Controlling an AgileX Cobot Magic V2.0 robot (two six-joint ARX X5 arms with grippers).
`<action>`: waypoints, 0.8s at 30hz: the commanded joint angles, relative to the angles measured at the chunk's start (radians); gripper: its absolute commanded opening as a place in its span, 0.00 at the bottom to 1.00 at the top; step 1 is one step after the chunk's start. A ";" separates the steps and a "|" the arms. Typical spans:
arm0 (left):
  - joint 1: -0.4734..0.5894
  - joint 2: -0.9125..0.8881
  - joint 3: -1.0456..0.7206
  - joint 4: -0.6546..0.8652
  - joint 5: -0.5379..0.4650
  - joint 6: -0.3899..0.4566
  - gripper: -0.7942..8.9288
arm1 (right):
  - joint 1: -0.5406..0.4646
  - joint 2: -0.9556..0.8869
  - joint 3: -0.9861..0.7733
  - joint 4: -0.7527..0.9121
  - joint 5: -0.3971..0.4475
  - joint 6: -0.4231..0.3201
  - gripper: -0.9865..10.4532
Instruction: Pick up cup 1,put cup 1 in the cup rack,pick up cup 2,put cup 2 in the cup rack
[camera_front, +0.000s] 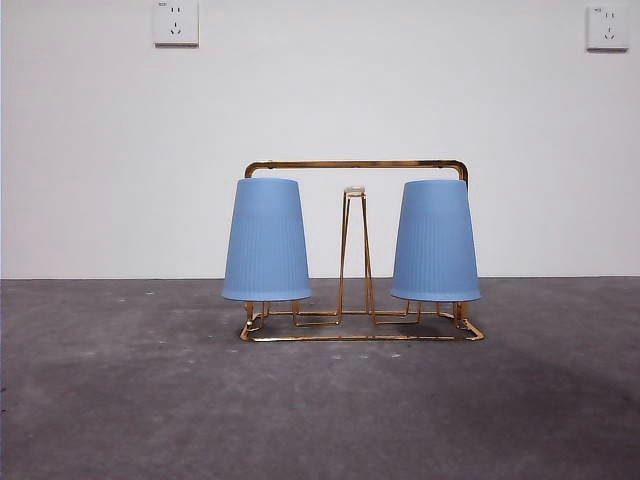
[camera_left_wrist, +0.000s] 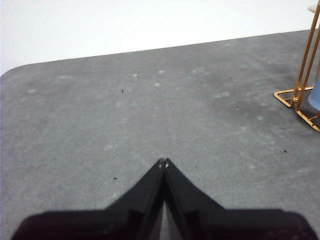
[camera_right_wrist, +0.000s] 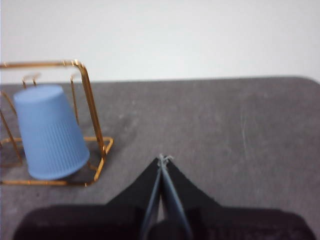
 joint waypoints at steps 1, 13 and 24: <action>0.003 0.000 -0.010 0.009 0.003 -0.010 0.08 | 0.000 -0.003 -0.027 0.000 0.004 0.021 0.09; 0.003 0.004 -0.010 0.009 0.003 -0.010 0.08 | 0.001 -0.003 -0.066 -0.052 0.004 0.056 0.09; 0.003 0.005 -0.010 0.009 0.003 -0.010 0.08 | 0.001 -0.002 -0.066 -0.052 0.004 0.056 0.09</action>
